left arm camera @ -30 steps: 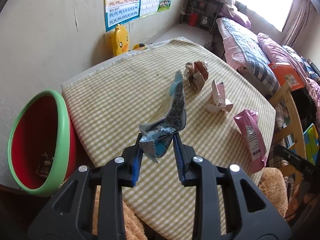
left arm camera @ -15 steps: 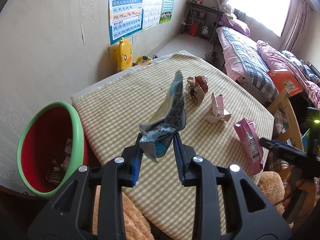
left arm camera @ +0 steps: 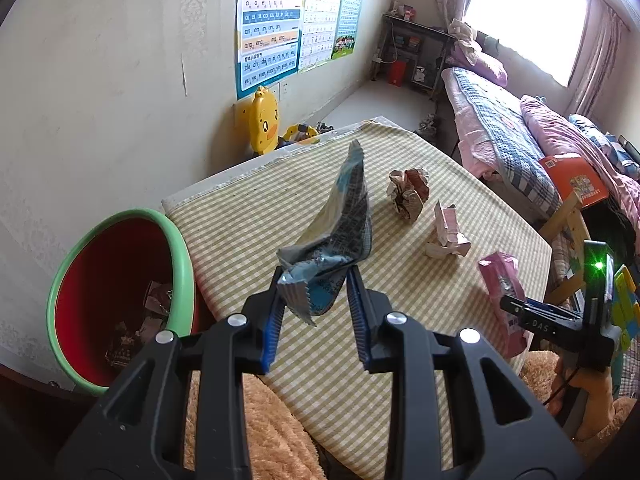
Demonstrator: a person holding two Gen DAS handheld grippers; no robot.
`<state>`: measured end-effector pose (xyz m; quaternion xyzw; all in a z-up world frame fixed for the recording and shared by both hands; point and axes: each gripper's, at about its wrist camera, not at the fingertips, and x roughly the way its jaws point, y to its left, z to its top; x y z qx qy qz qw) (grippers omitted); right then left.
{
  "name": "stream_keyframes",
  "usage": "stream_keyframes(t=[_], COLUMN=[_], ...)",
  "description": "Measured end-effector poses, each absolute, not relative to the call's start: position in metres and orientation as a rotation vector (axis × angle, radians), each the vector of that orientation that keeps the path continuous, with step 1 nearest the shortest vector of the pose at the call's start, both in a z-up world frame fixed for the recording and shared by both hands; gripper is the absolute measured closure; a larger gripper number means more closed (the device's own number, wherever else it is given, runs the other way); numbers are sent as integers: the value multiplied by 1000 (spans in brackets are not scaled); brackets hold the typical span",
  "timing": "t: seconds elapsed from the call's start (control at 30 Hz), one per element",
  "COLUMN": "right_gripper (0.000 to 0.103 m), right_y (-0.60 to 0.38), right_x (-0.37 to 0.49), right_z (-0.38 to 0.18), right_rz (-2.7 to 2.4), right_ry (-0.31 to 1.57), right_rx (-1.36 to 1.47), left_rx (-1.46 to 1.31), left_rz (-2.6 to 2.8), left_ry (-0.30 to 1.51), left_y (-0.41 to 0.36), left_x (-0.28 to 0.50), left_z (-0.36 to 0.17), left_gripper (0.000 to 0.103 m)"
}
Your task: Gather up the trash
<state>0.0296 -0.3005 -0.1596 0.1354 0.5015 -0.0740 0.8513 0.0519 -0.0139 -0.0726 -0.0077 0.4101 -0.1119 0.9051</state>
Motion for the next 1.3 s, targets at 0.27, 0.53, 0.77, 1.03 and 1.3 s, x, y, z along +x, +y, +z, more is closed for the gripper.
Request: stream_keyframes(t=[0.27, 0.53, 0.77, 1.03, 1.3], right_gripper=[67, 67, 67, 67, 67], right_y=[-293, -266, -234, -183, -96], right_x=[9, 8, 13, 30, 63], right_z=[-131, -104, -81, -59, -53], right_rz=[-123, -29, 64, 180, 380], right_ry=[974, 937, 911, 888, 899], right_rx=[355, 378, 341, 286, 221], left_rx=[-30, -38, -55, -81, -130], left_rz=[-228, -228, -217, -158, 0], left_ry=[859, 866, 864, 855, 850], left_y=[-10, -6, 2, 33, 104], left_x=[53, 54, 54, 58, 59], left_z=[-77, -80, -79, -80, -86], left_gripper=[74, 74, 74, 74, 74])
